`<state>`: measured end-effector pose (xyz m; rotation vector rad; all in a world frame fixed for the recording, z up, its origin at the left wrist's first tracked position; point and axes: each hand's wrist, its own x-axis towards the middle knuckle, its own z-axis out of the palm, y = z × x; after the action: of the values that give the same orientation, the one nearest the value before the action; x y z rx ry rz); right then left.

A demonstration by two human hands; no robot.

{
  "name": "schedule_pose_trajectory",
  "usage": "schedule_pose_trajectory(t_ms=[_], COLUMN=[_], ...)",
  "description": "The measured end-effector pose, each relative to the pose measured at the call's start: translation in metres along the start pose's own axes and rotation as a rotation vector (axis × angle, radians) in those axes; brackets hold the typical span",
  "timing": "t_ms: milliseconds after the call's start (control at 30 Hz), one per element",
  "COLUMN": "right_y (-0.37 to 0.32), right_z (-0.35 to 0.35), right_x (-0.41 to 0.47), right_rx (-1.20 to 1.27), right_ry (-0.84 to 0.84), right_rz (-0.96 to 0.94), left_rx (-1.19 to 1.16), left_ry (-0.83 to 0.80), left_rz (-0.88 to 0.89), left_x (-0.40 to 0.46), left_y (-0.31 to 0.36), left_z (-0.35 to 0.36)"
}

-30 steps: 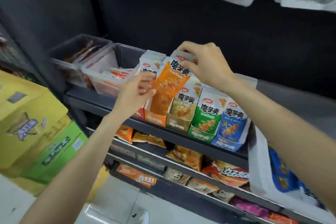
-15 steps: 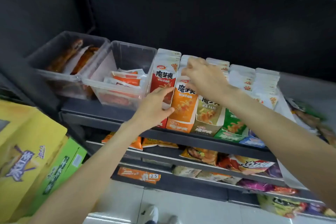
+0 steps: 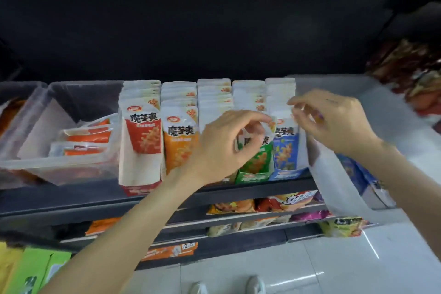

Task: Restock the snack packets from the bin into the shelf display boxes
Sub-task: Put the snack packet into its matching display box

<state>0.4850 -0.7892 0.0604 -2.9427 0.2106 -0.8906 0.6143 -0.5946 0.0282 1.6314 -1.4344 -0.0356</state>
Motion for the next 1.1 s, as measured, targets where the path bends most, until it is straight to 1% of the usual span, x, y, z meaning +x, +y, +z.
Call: schedule_pose_trajectory(t_ms=[100, 167, 233, 300, 367, 467, 567, 667, 767, 867, 900, 967, 1000, 1033, 1100], right_y=[0.063, 0.095, 0.121, 0.14, 0.157, 0.172, 0.176, 0.174, 0.175, 0.177, 0.176, 0.171, 0.167, 0.163, 0.155], right_z=[-0.015, -0.019, -0.015, -0.006, 0.006, 0.025, 0.043, 0.052, 0.046, 0.023, 0.012, -0.013, -0.027, -0.039, -0.063], right_x=[-0.028, -0.04, -0.047, -0.046, -0.04, -0.024, -0.011, -0.009, -0.013, -0.021, -0.025, -0.036, -0.039, -0.041, -0.041], right_rx=[0.022, 0.011, -0.035, -0.091, -0.148, -0.191, -0.255, -0.316, -0.369, -0.39, -0.397, -0.332, -0.246, -0.154, 0.037], right_ry=[-0.084, -0.182, -0.301, -0.434, -0.527, -0.53, -0.554, -0.559, -0.517, -0.505, -0.436, -0.166, -0.017, 0.089, 0.155], right_rz=[0.209, 0.279, 0.31, 0.312, 0.288, 0.237, 0.202, 0.11, 0.042, 0.059, 0.048, 0.042, 0.055, 0.074, 0.159], left_rx=[0.113, 0.21, 0.345, 0.507, 0.602, 0.627, 0.661, 0.69, 0.695, 0.693, 0.676, 0.582, 0.494, 0.372, 0.053], left_ry=[-0.158, -0.212, -0.235, -0.257, -0.274, -0.278, -0.253, -0.249, -0.259, -0.272, -0.266, -0.207, -0.165, -0.13, -0.094], left_rz=[0.055, 0.077, 0.095, 0.093, 0.064, -0.008, -0.041, -0.066, -0.085, -0.105, -0.126, -0.195, -0.233, -0.266, -0.305], left_x=[0.035, 0.058, 0.077, 0.091, 0.1, 0.102, 0.1, 0.099, 0.098, 0.099, 0.1, 0.103, 0.105, 0.109, 0.116], left_y=[0.011, 0.016, 0.018, 0.018, 0.016, 0.015, 0.017, 0.02, 0.02, 0.021, 0.022, 0.027, 0.032, 0.036, 0.045], left_z=[0.034, 0.055, 0.073, 0.089, 0.103, 0.116, 0.122, 0.126, 0.126, 0.126, 0.127, 0.129, 0.13, 0.131, 0.133])
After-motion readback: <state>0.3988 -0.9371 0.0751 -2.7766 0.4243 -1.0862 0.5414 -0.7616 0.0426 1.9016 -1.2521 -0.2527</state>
